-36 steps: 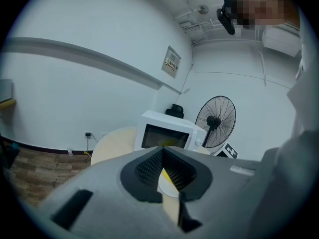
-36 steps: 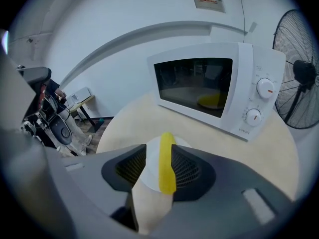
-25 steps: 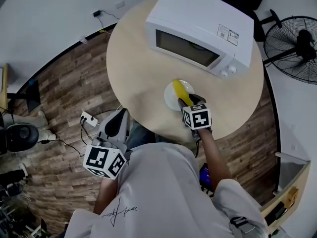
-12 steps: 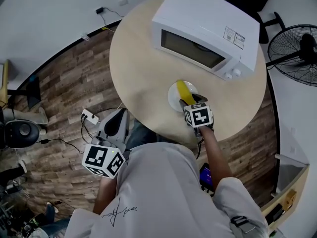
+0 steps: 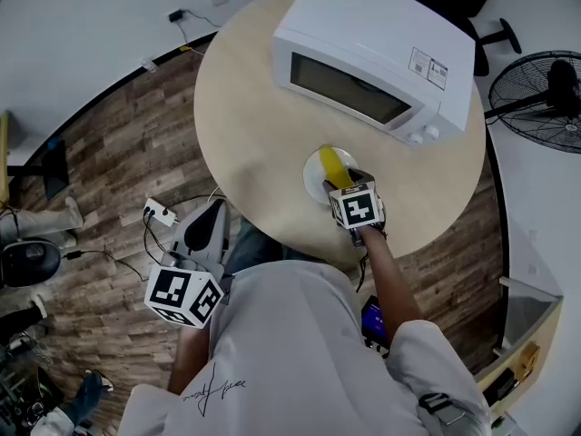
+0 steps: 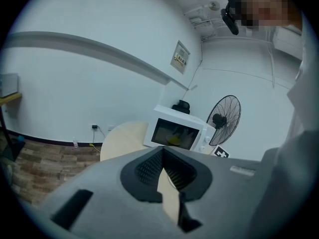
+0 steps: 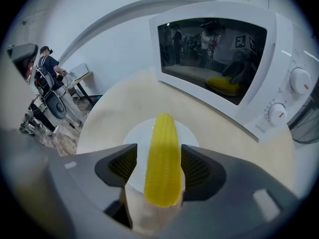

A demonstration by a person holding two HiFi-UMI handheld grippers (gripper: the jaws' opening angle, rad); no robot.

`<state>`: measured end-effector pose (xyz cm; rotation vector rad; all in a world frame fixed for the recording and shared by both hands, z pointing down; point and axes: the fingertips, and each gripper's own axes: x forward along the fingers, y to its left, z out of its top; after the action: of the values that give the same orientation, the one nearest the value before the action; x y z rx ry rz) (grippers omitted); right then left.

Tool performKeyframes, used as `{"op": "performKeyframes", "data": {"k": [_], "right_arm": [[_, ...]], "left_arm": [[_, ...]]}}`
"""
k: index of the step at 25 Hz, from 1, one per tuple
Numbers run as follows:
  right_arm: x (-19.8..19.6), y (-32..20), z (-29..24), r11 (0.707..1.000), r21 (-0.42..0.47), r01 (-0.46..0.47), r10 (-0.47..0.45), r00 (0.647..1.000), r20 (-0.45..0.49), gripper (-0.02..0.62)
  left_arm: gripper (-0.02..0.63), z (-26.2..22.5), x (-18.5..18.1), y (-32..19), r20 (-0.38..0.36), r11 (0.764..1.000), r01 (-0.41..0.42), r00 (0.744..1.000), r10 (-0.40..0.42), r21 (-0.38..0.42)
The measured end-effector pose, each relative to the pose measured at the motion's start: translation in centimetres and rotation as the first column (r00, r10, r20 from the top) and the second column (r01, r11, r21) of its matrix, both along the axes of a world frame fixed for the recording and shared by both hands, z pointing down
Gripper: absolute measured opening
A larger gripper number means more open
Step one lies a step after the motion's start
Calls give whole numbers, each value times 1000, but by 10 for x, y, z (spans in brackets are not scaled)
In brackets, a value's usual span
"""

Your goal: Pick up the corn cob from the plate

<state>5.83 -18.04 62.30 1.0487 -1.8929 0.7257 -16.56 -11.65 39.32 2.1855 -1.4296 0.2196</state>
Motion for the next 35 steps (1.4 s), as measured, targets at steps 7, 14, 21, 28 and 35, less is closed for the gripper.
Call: {"op": "performKeyframes", "data": {"k": [7,14,21,28,35], "right_arm": [[-2,-6,9,1000,-15,-2,2,1000,-13,295],[-1,-9,19,999,-34,2,-3,999,-41,298],[0,-13,28,998,-55,6,-9,998,-58,299],[-3,-14,39,997,-76,9,-13,998,-55,299],[-4,-14,39,997,-78,20,-24,998,-52,302]], "left_arm": [[-9,2,-2,-4,-12,1000,5,1000,-5,-10],[-9,5,-7,-4,-22,1000,9,1000,-9,-22],[-9,8,-10,-7,-20,999,16,1000,-17,-32],[-9,10,-12,-10,-11,999,22,1000,-22,-35],[-9,11,-10,-12,-5,999,18,1000,-18,-37]]}}
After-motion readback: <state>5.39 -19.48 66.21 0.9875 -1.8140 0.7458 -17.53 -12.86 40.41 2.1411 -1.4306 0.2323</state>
